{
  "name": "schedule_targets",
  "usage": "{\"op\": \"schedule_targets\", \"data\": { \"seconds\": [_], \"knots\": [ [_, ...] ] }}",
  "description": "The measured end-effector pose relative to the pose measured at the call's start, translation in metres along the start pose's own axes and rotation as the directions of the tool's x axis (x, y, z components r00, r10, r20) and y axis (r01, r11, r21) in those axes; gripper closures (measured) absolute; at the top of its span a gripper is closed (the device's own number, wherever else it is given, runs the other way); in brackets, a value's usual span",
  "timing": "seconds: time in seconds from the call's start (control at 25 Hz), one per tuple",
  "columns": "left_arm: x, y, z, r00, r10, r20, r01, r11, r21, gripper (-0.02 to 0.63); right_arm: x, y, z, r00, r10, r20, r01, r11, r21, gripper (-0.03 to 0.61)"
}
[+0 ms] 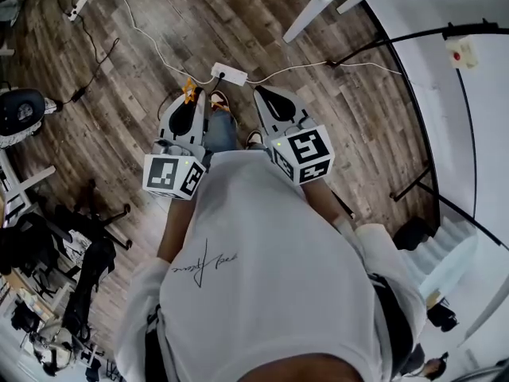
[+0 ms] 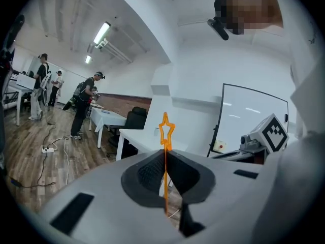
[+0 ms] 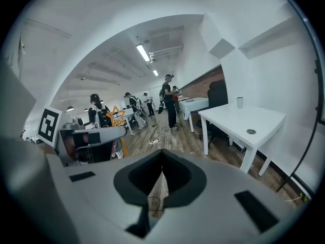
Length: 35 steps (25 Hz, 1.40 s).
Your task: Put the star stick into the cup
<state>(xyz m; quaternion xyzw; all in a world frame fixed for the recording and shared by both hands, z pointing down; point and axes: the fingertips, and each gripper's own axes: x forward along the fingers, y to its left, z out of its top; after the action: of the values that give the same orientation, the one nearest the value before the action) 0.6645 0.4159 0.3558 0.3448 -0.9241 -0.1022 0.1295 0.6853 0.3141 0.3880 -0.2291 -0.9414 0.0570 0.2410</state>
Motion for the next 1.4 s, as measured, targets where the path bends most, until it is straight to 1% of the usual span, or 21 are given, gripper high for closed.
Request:
{"op": "schedule_targets", "data": {
  "seconds": [0.08,0.52,0.68,0.8,0.96,1.16,1.28,1.4],
  "knots": [
    [0.008,0.015,0.008,1.0,0.003,0.007,-0.003,1.0,-0.004,0.598,0.016,-0.001,0.01,1.0,0.008,-0.002,-0.008,1.0,0.005,0.569],
    [0.041,0.094,0.052,0.998,0.005,0.058,-0.004,1.0,-0.029,0.598,0.092,-0.007,0.061,1.0,-0.014,-0.014,0.014,1.0,-0.015,0.569],
    [0.052,0.123,0.065,0.997,-0.002,0.073,0.004,0.999,-0.033,0.598,0.121,-0.002,0.079,1.0,-0.018,-0.007,0.018,0.999,-0.029,0.569],
    [0.06,0.142,0.073,0.997,-0.014,0.08,0.016,0.999,-0.034,0.598,0.138,-0.003,0.086,0.999,-0.036,-0.006,0.036,0.999,-0.019,0.569],
    [0.068,0.157,0.076,0.997,-0.032,0.076,0.036,0.998,-0.044,0.598,0.151,-0.006,0.09,0.998,-0.063,-0.015,0.062,0.998,-0.018,0.569],
    [0.076,0.166,0.068,0.997,-0.058,0.052,0.062,0.995,-0.073,0.598,0.16,-0.016,0.092,0.995,-0.095,-0.028,0.095,0.996,-0.003,0.569],
    [0.082,0.169,0.07,0.996,-0.068,0.057,0.072,0.995,-0.073,0.598,0.164,-0.021,0.095,0.994,-0.106,-0.029,0.107,0.994,0.009,0.569],
    [0.09,0.175,0.077,0.996,-0.062,0.07,0.067,0.995,-0.074,0.598,0.171,-0.023,0.098,0.994,-0.101,-0.036,0.101,0.995,0.011,0.569]
  ]
}}
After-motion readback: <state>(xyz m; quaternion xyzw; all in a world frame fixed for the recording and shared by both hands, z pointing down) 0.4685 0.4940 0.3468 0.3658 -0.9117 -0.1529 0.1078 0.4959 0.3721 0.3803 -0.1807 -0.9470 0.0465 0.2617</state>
